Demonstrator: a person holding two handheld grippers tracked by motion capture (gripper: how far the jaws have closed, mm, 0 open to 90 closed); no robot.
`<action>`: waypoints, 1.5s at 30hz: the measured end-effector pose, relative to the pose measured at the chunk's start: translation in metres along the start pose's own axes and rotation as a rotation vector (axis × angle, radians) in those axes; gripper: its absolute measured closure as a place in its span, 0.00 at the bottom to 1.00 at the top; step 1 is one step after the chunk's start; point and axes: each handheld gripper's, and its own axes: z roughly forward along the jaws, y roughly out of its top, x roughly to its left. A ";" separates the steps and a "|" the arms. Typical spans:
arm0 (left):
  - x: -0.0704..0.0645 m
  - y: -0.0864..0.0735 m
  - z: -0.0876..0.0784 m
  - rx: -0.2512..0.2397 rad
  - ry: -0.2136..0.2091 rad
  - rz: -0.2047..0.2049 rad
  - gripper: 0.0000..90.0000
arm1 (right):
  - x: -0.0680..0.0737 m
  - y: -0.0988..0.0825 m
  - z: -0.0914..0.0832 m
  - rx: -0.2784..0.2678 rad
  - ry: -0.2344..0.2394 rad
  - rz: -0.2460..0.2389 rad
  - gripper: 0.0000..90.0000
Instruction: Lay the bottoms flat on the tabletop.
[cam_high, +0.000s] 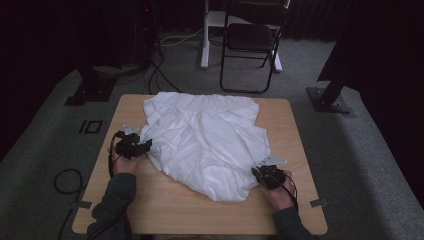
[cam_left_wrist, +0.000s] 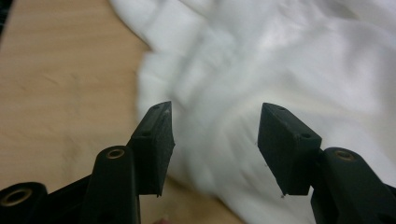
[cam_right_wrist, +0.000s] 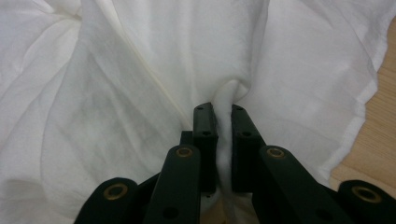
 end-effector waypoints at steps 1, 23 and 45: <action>0.003 0.003 0.006 0.005 0.010 -0.004 0.49 | 0.000 0.000 0.000 -0.001 0.002 0.002 0.93; 0.022 -0.023 0.018 0.174 0.050 -0.033 0.96 | -0.002 -0.005 -0.008 -0.012 -0.006 0.007 0.93; 0.031 -0.125 -0.097 0.233 0.203 -0.050 0.95 | -0.001 -0.033 -0.043 0.000 -0.034 0.029 0.92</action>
